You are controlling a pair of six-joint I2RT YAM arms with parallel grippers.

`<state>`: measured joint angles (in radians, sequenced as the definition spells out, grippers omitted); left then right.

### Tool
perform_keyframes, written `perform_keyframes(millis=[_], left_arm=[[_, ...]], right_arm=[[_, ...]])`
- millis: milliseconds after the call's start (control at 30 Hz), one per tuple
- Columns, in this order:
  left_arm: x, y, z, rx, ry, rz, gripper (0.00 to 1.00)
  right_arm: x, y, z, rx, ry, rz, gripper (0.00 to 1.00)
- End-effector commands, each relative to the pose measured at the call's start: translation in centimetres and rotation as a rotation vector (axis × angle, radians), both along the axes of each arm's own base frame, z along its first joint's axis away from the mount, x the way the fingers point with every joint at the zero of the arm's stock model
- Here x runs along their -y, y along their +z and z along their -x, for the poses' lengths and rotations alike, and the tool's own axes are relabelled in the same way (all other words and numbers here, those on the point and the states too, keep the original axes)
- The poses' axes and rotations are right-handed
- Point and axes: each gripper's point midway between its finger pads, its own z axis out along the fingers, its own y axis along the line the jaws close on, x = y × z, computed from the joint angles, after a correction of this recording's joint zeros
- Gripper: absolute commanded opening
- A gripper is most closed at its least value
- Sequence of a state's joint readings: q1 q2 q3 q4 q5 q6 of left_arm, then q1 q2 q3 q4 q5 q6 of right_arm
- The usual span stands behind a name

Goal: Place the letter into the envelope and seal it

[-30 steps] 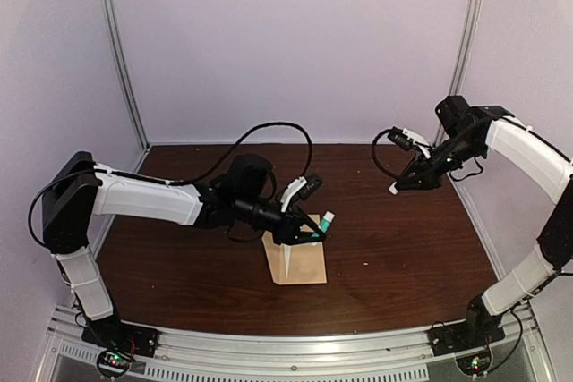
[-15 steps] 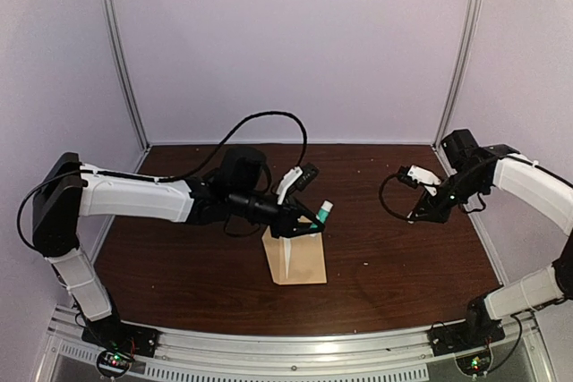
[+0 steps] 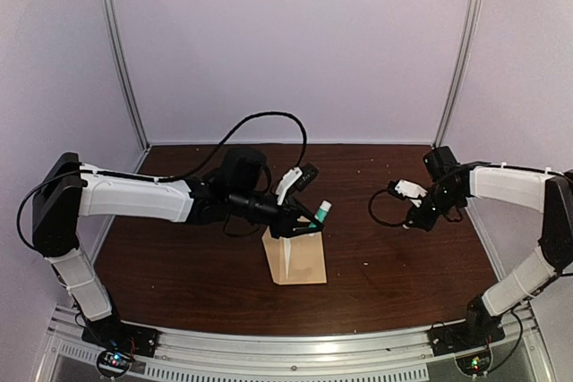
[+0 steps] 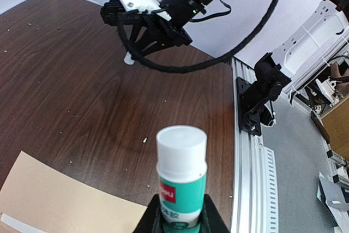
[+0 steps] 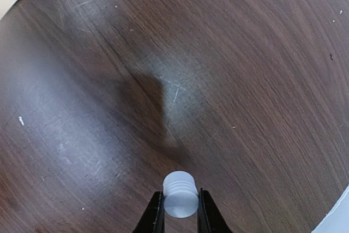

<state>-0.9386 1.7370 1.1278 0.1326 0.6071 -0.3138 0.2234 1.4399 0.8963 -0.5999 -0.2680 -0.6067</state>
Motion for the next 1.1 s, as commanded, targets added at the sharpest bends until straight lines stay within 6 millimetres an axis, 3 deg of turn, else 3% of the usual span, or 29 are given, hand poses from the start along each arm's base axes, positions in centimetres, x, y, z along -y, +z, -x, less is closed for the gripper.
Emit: perform_keyframes(millis=[0, 533, 733, 900, 1067], left_arm=[[-0.3, 1.4, -0.3, 0.051, 0.009, 0.021, 0.02], [-0.3, 1.6, -0.3, 0.05, 0.009, 0.021, 0.02], [-0.3, 1.6, -0.2, 0.049, 0.007, 0.022, 0.02], [-0.3, 1.7, -0.2, 0.05, 0.005, 0.024, 0.02], [-0.3, 1.7, -0.2, 0.055, 0.002, 0.025, 0.02]], right_arm=[[0.0, -1.1, -2.1, 0.05, -0.042, 0.033, 0.03], [-0.6, -3.9, -1.6, -0.019, -0.035, 0.03, 0.07], [-0.5, -4.2, -1.5, -0.032, -0.039, 0.031, 0.19], [-0.6, -3.6, -1.5, -0.027, -0.048, 0.023, 0.3], [-0.8, -1.3, -2.0, 0.007, -0.054, 0.007, 0.34]])
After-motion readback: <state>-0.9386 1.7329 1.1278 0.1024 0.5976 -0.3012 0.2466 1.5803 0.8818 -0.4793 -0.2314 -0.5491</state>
